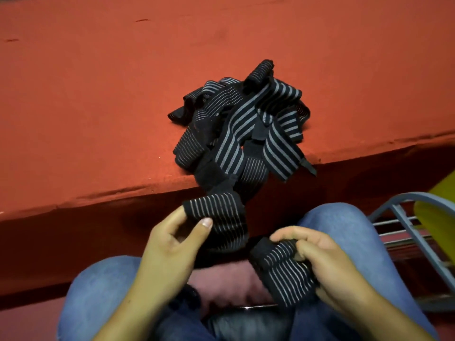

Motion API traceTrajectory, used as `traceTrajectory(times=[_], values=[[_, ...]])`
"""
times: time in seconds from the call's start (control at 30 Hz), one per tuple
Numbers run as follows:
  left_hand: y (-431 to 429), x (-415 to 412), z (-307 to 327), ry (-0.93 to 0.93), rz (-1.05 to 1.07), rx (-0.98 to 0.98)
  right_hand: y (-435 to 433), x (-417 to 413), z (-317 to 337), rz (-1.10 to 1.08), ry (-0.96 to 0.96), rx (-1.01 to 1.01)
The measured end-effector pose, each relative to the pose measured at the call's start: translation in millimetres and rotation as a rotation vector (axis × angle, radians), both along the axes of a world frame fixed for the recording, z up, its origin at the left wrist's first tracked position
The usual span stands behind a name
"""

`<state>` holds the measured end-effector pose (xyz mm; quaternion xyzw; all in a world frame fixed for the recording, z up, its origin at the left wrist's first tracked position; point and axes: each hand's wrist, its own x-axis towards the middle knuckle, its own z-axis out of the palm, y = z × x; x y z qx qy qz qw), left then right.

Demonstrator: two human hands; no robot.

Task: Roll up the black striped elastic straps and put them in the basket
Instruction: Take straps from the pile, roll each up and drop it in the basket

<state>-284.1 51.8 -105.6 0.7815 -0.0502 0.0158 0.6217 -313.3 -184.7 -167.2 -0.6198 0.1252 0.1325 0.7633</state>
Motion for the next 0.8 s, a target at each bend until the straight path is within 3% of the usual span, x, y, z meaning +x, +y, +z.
traceTrajectory(times=[0.27,0.43,0.5,0.6,0.73,0.8], values=[[3,17,-37,-0.229,-0.277,0.291,23,23,14,0.009,-0.081,-0.033],[16,36,-32,-0.323,-0.422,0.343,38,33,15,-0.031,-0.104,-0.045],[20,50,-25,-0.298,-0.409,0.308,37,38,13,-0.074,-0.077,0.030],[16,74,-20,-0.219,-0.228,0.114,28,41,15,-0.161,0.023,0.159],[5,89,-25,-0.089,-0.070,-0.197,18,39,21,-0.170,0.005,0.150],[7,92,-31,-0.049,-0.091,-0.213,16,36,27,-0.190,-0.022,0.118]])
